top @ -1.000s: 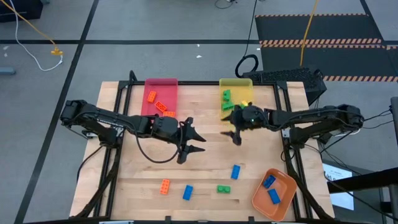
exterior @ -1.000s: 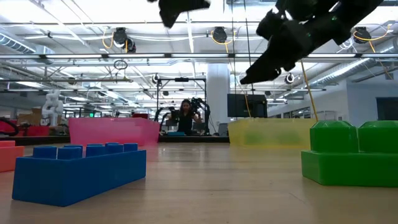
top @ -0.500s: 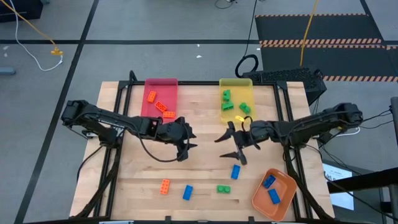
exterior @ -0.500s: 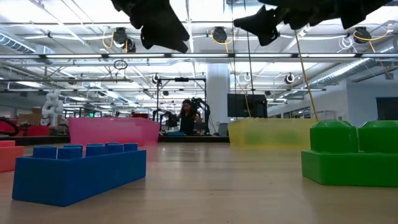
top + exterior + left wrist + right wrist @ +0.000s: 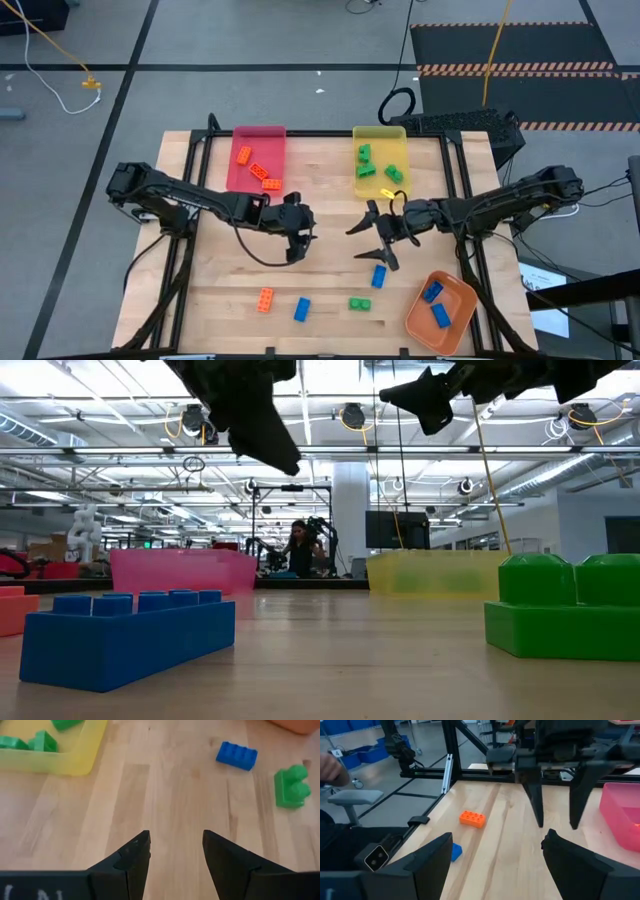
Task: Sort & place blocks by color
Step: Put the orange game piece into the red bin
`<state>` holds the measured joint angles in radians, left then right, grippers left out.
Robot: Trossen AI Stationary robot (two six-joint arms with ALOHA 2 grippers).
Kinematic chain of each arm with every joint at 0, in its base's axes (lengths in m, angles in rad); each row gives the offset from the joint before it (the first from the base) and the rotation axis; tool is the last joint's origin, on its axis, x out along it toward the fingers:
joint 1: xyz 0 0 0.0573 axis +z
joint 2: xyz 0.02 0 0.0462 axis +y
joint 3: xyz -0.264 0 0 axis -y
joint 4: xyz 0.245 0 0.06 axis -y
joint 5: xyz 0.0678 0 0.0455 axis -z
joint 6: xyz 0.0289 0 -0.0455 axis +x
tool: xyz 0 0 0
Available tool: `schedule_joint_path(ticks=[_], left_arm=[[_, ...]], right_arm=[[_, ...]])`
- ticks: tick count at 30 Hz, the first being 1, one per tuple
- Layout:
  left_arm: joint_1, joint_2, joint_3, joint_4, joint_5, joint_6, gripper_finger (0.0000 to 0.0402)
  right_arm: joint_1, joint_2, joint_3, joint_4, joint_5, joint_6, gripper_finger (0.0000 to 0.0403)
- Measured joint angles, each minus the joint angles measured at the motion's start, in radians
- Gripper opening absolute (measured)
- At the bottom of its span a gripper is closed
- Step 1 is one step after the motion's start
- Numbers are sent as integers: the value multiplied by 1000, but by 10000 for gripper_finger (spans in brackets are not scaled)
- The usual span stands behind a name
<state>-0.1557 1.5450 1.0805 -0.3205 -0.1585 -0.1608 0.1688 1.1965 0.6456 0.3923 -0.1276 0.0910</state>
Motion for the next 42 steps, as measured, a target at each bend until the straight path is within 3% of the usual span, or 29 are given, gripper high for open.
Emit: schedule_joint_path(ticks=[6, 11, 23, 30, 36, 42], left_arm=[[-20, 40, 2, 32, 0, -76, 184], [-61, 50, 3, 44, 5, -224, 184], [-270, 62, 2, -33, 23, -535, 184], [-357, 62, 2, -229, 27, -859, 184], [-416, 73, 2, -378, 115, -1146, 184], [-440, 73, 2, -452, 124, -1240, 184]], right_arm=[[3, 0, 0, -5, 1, 3, 293], [4, 0, 0, -19, 0, 2, 293], [42, 0, 0, -106, -4, -13, 293], [79, 0, 0, -119, -3, -1, 293], [83, 0, 0, -120, 3, 20, 293], [102, 0, 0, -153, 5, 61, 293]])
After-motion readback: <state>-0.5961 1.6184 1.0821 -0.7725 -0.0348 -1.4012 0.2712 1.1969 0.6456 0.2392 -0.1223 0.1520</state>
